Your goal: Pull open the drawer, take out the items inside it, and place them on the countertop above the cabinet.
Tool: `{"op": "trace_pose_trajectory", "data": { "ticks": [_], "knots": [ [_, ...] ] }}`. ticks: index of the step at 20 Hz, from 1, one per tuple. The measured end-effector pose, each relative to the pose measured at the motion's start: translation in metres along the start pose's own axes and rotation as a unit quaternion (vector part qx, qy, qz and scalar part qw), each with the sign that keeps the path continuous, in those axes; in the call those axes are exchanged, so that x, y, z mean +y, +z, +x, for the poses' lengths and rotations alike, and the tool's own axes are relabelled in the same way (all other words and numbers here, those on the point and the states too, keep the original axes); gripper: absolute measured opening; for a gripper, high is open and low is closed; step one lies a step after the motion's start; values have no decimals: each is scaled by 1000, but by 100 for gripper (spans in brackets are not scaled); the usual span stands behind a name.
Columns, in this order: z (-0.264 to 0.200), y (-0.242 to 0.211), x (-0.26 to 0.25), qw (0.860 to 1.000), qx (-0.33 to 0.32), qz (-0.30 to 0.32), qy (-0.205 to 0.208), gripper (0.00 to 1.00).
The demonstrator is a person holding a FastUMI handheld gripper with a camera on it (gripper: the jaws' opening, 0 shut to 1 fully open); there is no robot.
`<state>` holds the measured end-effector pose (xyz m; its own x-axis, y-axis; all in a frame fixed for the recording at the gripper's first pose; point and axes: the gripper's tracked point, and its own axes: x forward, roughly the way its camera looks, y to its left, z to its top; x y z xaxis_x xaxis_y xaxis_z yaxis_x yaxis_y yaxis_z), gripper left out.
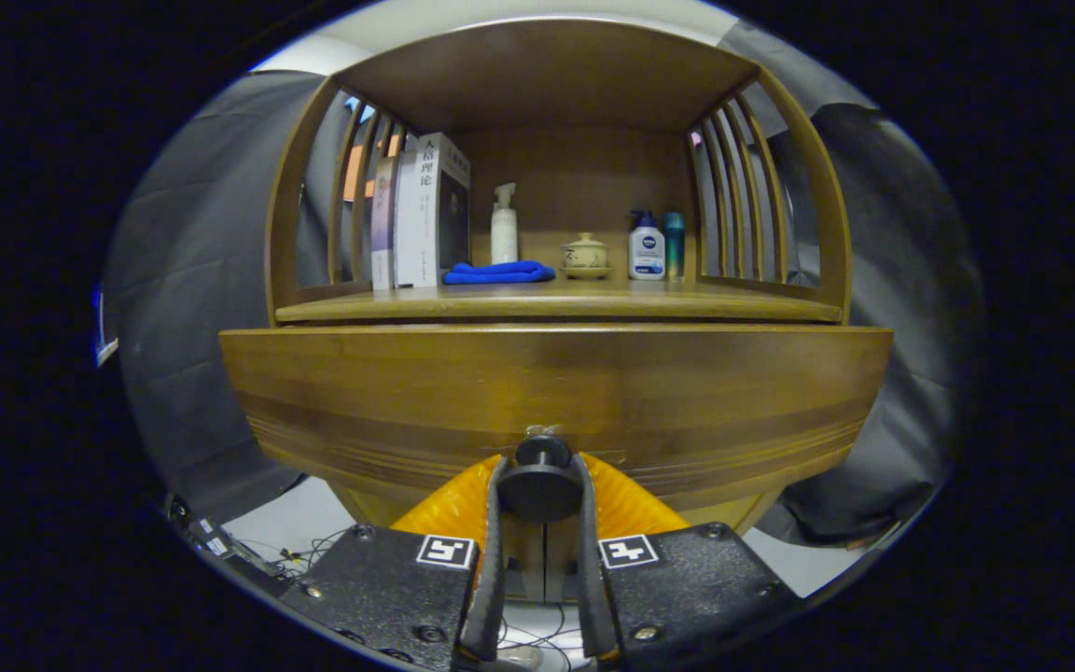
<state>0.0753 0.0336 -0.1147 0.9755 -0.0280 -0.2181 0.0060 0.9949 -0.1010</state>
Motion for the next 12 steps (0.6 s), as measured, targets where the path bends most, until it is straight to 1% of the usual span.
{"op": "trace_pose_trajectory", "data": {
  "ticks": [12],
  "knots": [
    [-73,-27,3,1000,0,11,12,35]
  ]
}}
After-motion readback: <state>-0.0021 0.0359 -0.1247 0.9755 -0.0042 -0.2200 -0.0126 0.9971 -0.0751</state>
